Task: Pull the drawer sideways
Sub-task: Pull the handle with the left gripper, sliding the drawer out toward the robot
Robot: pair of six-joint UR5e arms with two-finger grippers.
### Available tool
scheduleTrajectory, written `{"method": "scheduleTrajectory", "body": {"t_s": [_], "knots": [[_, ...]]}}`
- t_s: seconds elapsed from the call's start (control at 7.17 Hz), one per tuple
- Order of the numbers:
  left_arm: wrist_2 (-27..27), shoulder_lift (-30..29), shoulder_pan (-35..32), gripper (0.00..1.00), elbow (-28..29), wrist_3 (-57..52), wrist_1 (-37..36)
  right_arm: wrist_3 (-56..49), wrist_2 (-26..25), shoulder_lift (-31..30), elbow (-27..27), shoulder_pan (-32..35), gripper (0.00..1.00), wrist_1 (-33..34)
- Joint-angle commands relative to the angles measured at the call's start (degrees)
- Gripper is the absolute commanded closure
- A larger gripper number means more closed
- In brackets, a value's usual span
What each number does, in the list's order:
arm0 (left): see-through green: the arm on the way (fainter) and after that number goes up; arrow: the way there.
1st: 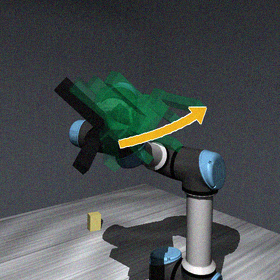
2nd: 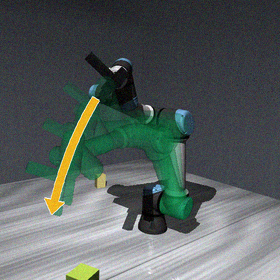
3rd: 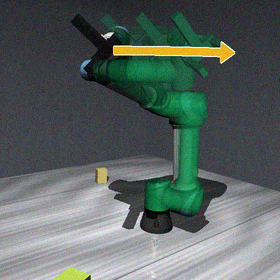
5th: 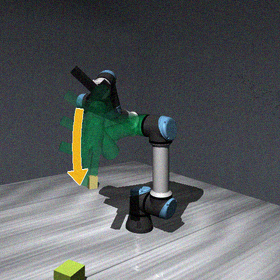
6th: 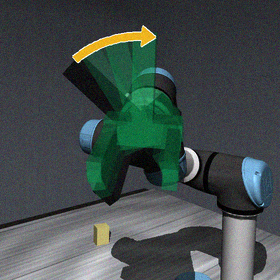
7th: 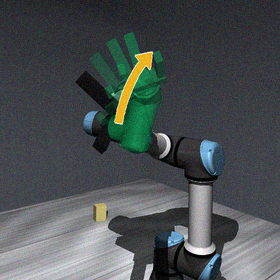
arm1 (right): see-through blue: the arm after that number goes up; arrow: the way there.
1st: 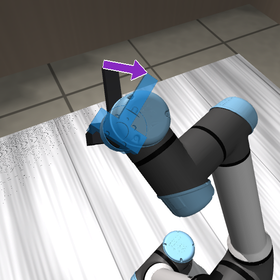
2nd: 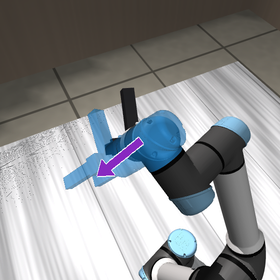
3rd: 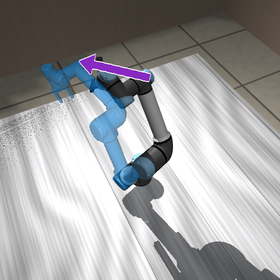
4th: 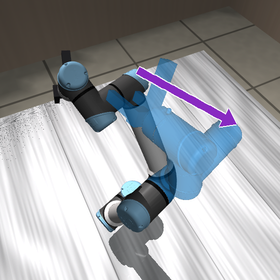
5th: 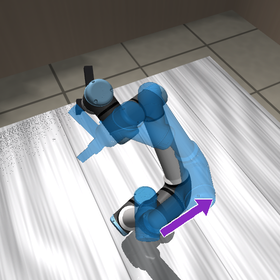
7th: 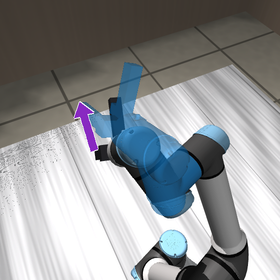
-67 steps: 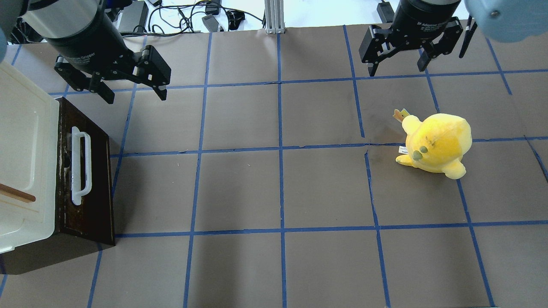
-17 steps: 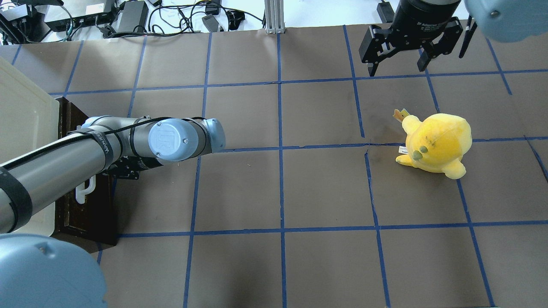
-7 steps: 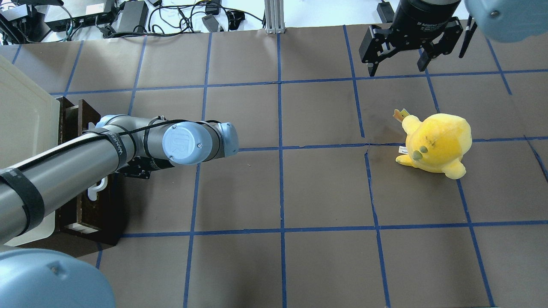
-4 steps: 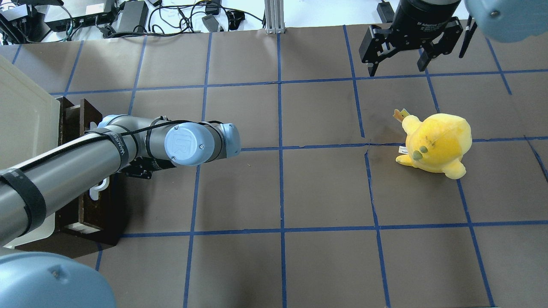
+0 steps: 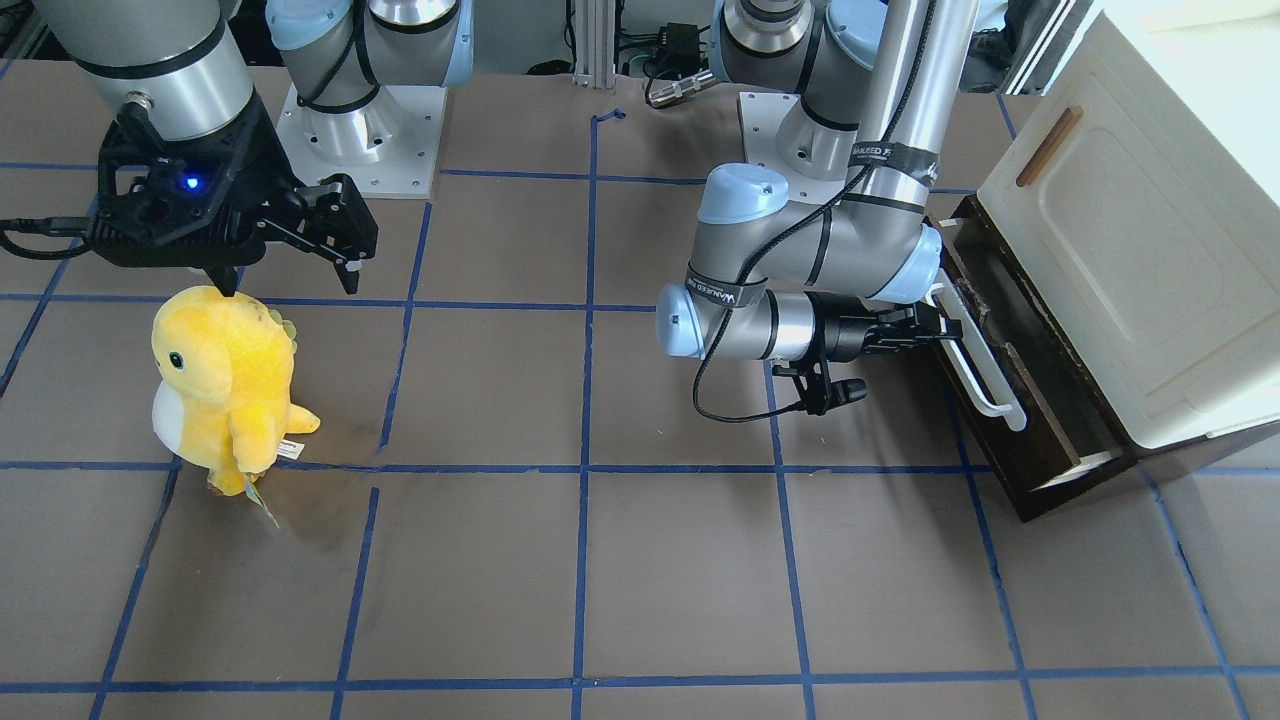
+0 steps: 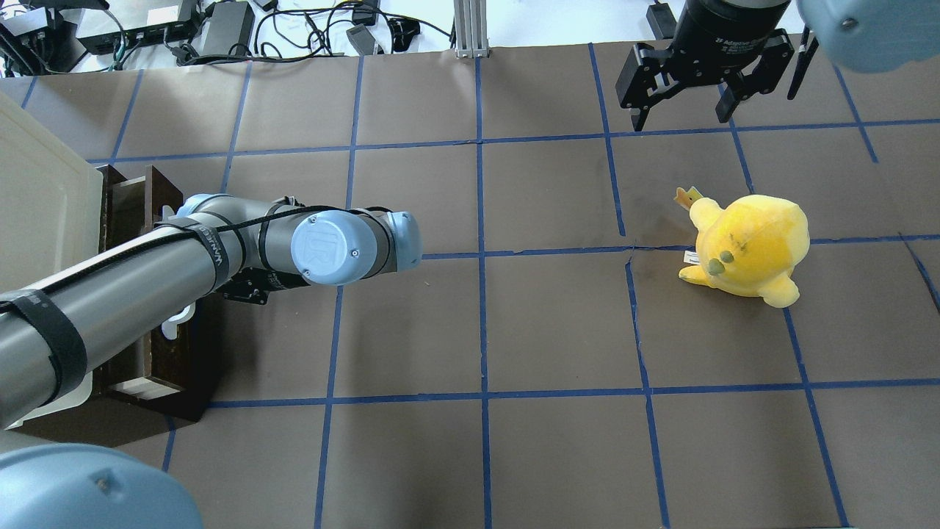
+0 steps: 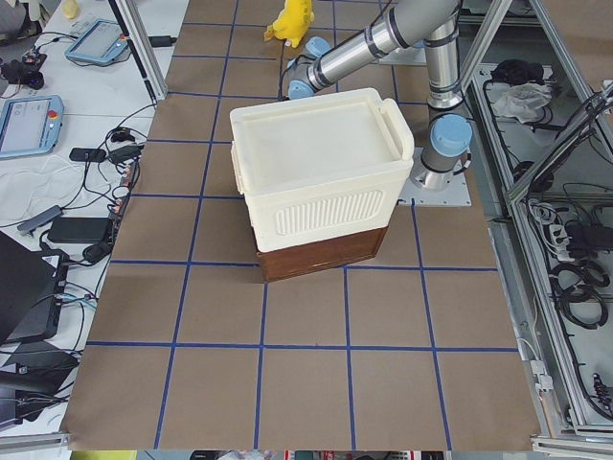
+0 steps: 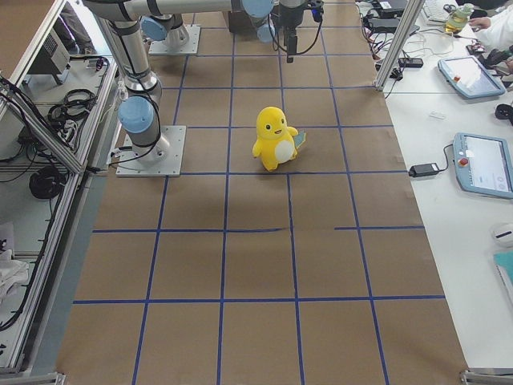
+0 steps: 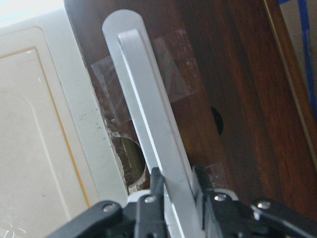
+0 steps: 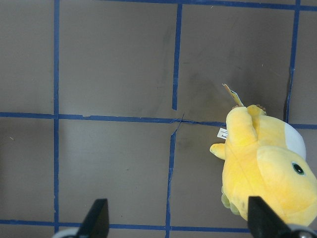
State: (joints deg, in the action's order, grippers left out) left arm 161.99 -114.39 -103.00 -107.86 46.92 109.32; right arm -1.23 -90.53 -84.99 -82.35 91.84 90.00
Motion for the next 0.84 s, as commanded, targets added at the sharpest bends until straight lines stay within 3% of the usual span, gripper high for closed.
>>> {"method": "scheduleTrajectory", "body": {"t_s": [0.0, 0.7], "knots": [[0.00, -0.04, -0.97, 0.92, 0.11, -0.07, -0.07, 0.00, 0.00, 0.00, 0.00, 0.00, 0.00, 0.00], [-0.18, -0.13, -2.47, 0.92, 0.11, -0.07, 0.10, 0.00, 0.00, 0.00, 0.00, 0.00, 0.00, 0.00]]}}
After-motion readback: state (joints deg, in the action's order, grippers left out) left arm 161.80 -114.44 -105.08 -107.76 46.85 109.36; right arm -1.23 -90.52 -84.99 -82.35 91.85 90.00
